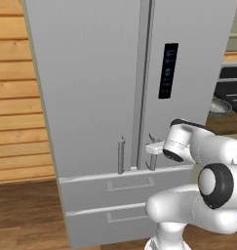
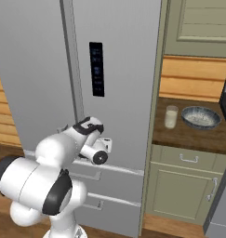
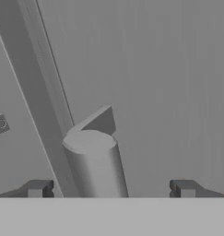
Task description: Grab a lemon wedge from the fridge and one ice cube from the ice bowl, and put them in the glass of lemonade.
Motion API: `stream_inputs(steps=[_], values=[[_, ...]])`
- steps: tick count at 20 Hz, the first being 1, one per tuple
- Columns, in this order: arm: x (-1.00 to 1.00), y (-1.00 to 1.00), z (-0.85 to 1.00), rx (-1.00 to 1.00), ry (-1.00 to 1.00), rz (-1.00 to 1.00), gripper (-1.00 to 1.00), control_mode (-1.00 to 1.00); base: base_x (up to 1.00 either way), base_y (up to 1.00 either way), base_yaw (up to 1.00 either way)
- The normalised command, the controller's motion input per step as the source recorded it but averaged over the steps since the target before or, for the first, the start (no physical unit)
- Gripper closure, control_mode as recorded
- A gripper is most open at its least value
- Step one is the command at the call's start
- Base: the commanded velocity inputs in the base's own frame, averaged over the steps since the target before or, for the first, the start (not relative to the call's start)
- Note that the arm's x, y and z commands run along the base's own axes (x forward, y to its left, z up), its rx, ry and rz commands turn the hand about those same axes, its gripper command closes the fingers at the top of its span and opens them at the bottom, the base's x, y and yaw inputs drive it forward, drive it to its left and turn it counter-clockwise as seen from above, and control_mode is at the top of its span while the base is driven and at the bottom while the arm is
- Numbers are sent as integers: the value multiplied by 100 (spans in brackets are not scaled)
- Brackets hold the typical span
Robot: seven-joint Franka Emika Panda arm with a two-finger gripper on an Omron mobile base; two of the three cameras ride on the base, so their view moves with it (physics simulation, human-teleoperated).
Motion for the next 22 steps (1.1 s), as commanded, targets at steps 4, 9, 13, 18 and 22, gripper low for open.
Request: stream_inputs(steps=[4,9,13,18,22], values=[[13,0,0,0,8,0,100,-100,0,0,0],[5,0,4,0,7,0,100,-100,0,0,0],[0,-5,6,-1,0,0,100,-100,0,0,0],[-10,-22,21,0,0,-1,100,-100,0,0,0],[-53,-54,25,0,0,-6,100,-100,0,0,0]])
